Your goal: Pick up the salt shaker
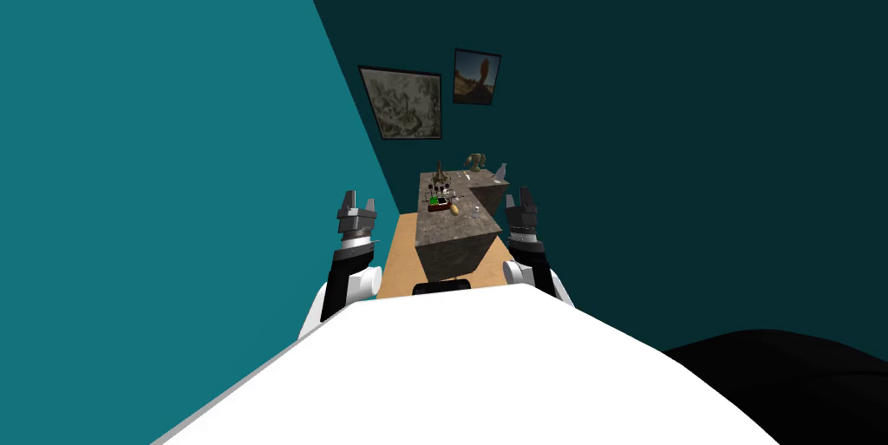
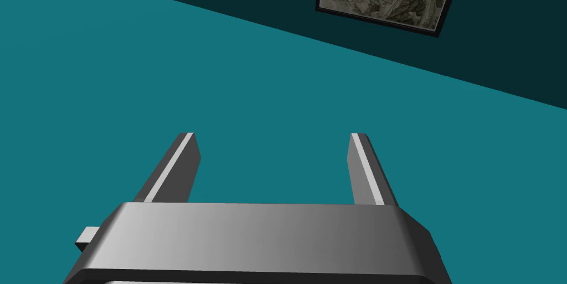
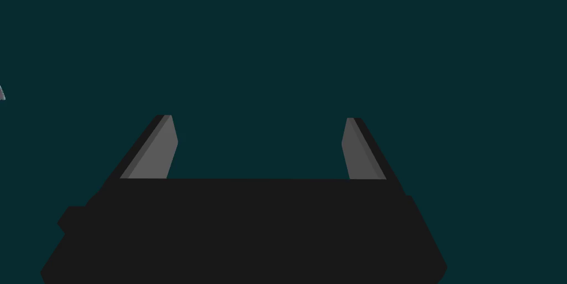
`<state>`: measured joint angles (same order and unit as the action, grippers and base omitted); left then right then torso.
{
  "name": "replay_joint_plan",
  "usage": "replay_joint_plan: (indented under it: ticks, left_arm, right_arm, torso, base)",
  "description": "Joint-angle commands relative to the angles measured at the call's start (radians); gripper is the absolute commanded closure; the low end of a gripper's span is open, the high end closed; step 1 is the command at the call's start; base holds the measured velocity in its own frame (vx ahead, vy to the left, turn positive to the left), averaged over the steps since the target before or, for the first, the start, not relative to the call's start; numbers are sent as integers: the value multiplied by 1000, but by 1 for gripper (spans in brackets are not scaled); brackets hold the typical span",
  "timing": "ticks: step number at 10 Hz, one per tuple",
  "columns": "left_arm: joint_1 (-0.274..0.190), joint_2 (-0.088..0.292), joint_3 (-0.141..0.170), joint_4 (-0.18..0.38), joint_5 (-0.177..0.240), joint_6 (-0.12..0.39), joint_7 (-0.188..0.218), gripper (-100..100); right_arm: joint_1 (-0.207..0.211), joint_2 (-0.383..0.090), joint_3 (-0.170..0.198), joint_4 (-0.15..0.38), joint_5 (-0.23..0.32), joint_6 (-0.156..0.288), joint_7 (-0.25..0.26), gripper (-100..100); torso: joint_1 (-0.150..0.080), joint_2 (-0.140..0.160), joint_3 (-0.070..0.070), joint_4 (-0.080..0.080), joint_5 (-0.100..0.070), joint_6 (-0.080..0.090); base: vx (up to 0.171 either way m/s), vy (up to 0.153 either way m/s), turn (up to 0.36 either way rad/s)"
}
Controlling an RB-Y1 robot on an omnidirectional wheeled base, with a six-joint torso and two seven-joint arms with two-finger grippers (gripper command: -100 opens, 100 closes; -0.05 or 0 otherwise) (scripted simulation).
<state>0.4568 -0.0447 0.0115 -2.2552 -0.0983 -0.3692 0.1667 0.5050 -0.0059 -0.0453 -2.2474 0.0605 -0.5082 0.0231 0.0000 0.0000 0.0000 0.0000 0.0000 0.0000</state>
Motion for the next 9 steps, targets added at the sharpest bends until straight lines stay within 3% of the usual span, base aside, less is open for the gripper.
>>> replay_joint_plan:
  ticks: [1,5,9]
  left_arm:
    - [0,0,0,0,0,0,0,0]
    - [0,0,0,0,0,0,0,0]
    - [0,0,0,0,0,0,0,0]
  right_arm:
    - [-6,-35,-1,14,3,5,6,-100]
    - [-36,-124,-8,92,15,26,41,-100]
    - [-82,-195,-18,211,27,55,98,-100]
  torso:
    - [0,0,0,0,0,0]
    - [3,1,1,0,1,0]
    - [5,2,1,0,1,0]
  base:
    - [-5,14,13]
    - [-19,49,30]
    - [-36,71,50]
